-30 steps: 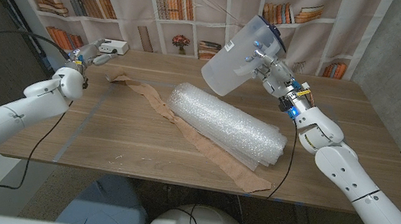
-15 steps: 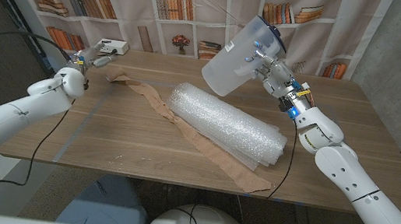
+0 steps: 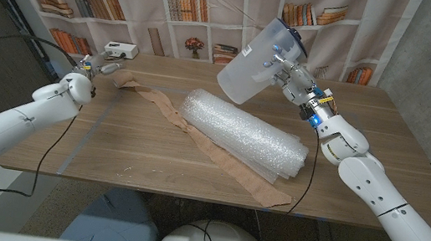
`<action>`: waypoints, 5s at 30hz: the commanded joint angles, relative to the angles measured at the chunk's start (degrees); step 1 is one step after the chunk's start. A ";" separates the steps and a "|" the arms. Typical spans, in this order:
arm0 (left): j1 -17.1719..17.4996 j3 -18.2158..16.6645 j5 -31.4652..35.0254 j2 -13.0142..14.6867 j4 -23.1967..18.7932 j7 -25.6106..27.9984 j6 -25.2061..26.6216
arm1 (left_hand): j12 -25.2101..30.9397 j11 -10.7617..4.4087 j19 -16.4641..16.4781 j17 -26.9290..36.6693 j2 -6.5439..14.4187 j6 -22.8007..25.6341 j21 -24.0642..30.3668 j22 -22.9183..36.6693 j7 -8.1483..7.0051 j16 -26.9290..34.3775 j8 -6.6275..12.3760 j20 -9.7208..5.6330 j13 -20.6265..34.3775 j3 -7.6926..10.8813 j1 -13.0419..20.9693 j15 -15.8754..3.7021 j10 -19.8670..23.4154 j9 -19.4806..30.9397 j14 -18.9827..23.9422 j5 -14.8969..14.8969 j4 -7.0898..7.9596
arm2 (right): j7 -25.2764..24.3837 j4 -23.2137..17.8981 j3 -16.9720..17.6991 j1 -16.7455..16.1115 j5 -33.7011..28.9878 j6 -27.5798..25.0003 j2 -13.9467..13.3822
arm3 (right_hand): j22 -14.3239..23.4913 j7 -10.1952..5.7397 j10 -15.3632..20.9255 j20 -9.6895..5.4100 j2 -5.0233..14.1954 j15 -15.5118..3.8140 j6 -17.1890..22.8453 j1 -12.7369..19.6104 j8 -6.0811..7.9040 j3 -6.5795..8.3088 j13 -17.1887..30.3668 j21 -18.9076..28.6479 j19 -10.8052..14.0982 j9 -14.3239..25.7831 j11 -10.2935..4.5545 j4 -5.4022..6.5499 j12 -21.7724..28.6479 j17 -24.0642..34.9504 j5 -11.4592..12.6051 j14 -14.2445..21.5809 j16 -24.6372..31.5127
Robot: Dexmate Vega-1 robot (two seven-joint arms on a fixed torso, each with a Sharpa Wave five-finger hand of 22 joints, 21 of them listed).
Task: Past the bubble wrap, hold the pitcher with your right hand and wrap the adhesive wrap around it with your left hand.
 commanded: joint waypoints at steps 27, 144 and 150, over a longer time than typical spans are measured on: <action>-5.02 3.90 -1.00 -2.99 7.34 -2.45 1.38 | -0.14 0.25 -0.45 0.12 -0.01 -0.56 -0.20 0.33 0.36 -0.11 0.29 -0.38 0.32 -0.54 1.29 0.62 -0.39 0.31 -0.26 0.17 0.22 | -1.09 0.39 -1.07 1.07 -0.98 -0.86 0.57 | 0.02 -0.07 0.53 -4.53 -0.06 -8.18 0.44 -0.51 -0.38 -0.21 0.49 -0.14 -16.87 0.53 -0.14 -0.26 -0.16 11.79 -0.13 11.90 0.02; -21.58 17.38 1.81 -13.31 33.58 -10.35 -3.86 | 2.59 -1.96 4.06 0.90 0.52 8.75 1.67 1.38 1.33 2.73 2.15 3.13 1.56 -1.97 1.18 -2.12 6.94 0.50 11.87 0.42 1.44 | -1.41 5.15 -3.15 5.32 -1.29 -3.46 3.14 | 0.04 -0.12 1.18 -4.44 -0.08 -8.17 1.03 -0.42 -1.69 -0.57 0.95 -0.33 -16.84 1.31 -0.08 -0.23 -1.50 12.36 -0.11 12.50 -1.11; -21.52 17.50 1.53 -13.34 33.34 -10.68 -3.22 | 2.94 -1.92 4.65 0.83 1.28 10.28 2.01 1.53 1.67 2.98 2.52 3.54 1.67 -1.27 1.94 -2.43 8.12 0.55 13.55 0.66 1.08 | -1.31 5.28 -3.17 5.41 -1.29 -3.53 3.20 | 0.04 -0.17 1.01 -4.48 -0.07 -8.17 1.09 -0.40 -1.73 -0.58 1.15 -0.32 -16.77 1.32 0.00 -0.24 -1.52 12.38 -0.11 12.52 -1.15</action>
